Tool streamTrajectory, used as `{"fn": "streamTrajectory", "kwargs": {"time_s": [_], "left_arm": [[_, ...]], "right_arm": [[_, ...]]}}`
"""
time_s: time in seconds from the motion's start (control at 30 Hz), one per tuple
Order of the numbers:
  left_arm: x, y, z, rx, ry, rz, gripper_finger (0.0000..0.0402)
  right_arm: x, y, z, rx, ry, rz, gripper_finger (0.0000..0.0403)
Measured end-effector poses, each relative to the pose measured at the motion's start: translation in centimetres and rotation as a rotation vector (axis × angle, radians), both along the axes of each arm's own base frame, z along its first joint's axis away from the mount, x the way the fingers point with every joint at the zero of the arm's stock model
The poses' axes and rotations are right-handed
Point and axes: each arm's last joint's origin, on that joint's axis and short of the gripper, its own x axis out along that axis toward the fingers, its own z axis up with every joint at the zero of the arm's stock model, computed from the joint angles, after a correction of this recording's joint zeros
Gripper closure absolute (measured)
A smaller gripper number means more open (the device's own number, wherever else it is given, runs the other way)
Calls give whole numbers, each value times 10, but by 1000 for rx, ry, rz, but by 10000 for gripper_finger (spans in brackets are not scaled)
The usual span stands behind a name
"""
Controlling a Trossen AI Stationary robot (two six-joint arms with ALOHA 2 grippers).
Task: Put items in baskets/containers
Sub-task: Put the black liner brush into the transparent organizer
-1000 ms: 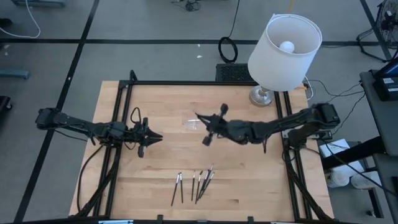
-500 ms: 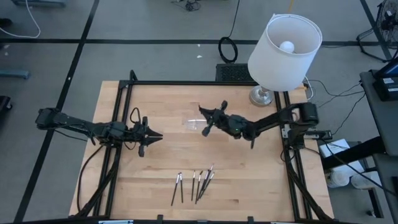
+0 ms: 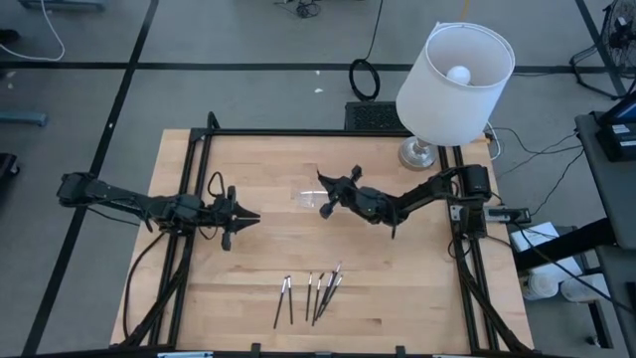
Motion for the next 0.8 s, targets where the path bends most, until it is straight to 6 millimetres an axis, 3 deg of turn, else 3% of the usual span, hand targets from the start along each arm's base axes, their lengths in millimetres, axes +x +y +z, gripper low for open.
{"fn": "streamTrajectory", "kwargs": {"time_s": [0.37,0.8], "left_arm": [[0,1,1,2,-7,31,337],[0,1,1,1,-9,34,337]], "right_arm": [[-3,0,-18,98,127,-14,403],[-3,-4,-20,152,119,12,403]]}}
